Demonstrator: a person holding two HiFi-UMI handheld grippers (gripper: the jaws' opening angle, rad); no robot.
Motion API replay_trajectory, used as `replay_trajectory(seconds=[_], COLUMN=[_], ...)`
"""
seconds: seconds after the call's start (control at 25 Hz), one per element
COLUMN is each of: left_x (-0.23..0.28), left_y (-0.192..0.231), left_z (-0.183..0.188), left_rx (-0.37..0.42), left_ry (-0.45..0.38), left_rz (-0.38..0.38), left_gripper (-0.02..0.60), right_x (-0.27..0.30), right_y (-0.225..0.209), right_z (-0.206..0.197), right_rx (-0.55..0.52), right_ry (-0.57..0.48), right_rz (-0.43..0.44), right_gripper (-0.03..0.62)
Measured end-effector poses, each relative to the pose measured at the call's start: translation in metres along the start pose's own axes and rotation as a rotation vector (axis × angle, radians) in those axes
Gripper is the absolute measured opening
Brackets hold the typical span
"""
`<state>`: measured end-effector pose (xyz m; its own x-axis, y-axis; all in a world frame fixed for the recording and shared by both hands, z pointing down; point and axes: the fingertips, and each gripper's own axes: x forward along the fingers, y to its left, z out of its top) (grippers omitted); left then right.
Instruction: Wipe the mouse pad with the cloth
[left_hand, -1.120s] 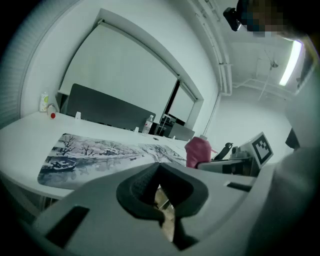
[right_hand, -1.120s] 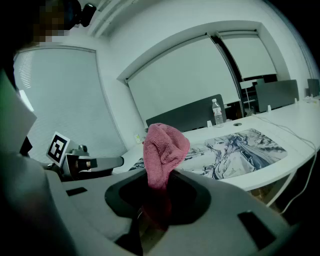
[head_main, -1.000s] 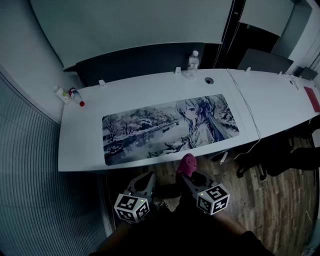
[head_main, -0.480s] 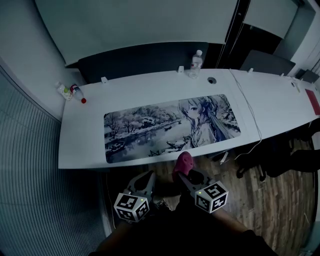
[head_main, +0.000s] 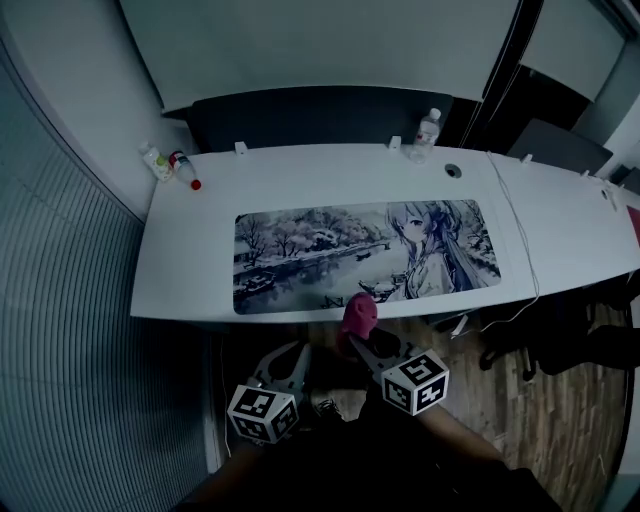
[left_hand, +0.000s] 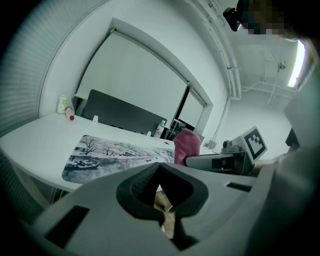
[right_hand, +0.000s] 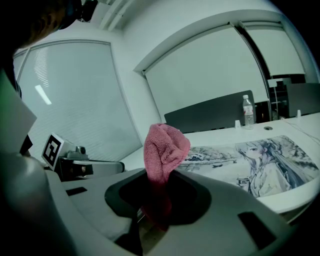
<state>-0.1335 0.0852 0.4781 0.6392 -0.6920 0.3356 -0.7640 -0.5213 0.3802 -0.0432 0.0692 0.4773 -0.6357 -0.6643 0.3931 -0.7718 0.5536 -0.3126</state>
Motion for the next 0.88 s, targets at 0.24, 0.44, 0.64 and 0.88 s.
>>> replay_trajectory(seconds=[0.24, 0.44, 0.64, 0.88], left_x=[-0.026, -0.04, -0.047, -0.036], left_y=[0.028, 0.051, 0.074, 0.083], left_z=[0.002, 0.006, 0.004, 0.004], left_rx=[-0.045, -0.087, -0.122, -0.126], left_ry=[-0.032, -0.059, -0.071, -0.05], left_rz=[0.083, 0.149, 0.22, 0.263], left_gripper=[0.005, 0.005, 0.005, 0.005], right_x=[0.046, 0.087, 0.126, 0.16], right_y=[0.03, 0.047, 0.047, 0.02], right_z=[0.005, 0.002, -0.018, -0.045], right_rx=[-0.124, -0.258, -0.467, -0.863], right_ry=[0.085, 0.194, 0.369, 0.567], right_rz=[0.098, 0.183, 0.245, 0.257], right_gripper=[0.112, 0.112, 0.112, 0.112])
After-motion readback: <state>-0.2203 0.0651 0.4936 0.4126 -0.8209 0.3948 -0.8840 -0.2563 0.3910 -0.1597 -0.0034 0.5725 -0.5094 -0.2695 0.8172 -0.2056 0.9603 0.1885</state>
